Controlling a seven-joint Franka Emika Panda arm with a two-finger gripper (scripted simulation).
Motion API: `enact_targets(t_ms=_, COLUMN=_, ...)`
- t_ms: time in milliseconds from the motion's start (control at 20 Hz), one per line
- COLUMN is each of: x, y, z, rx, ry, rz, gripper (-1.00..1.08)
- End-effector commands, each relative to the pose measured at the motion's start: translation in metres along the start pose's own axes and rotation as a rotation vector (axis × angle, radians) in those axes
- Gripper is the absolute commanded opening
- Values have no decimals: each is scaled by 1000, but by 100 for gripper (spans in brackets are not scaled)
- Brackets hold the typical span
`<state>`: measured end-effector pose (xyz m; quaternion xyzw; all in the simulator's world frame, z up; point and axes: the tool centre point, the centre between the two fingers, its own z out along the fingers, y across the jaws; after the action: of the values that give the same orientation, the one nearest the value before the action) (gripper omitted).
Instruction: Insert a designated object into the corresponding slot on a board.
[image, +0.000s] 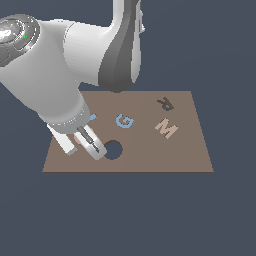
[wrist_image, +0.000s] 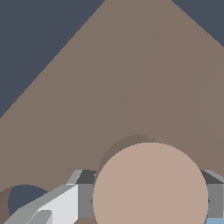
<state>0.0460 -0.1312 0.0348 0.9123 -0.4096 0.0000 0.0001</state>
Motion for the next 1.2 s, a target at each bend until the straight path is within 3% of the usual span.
enact_targets(t_ms=0, x=-6, y=-3, z=-1, rx=1, ry=0, rz=96, gripper=-100)
enact_targets(t_ms=1150, x=-41, y=-46, z=-4, rx=1, ry=-1, rz=930, gripper=-100)
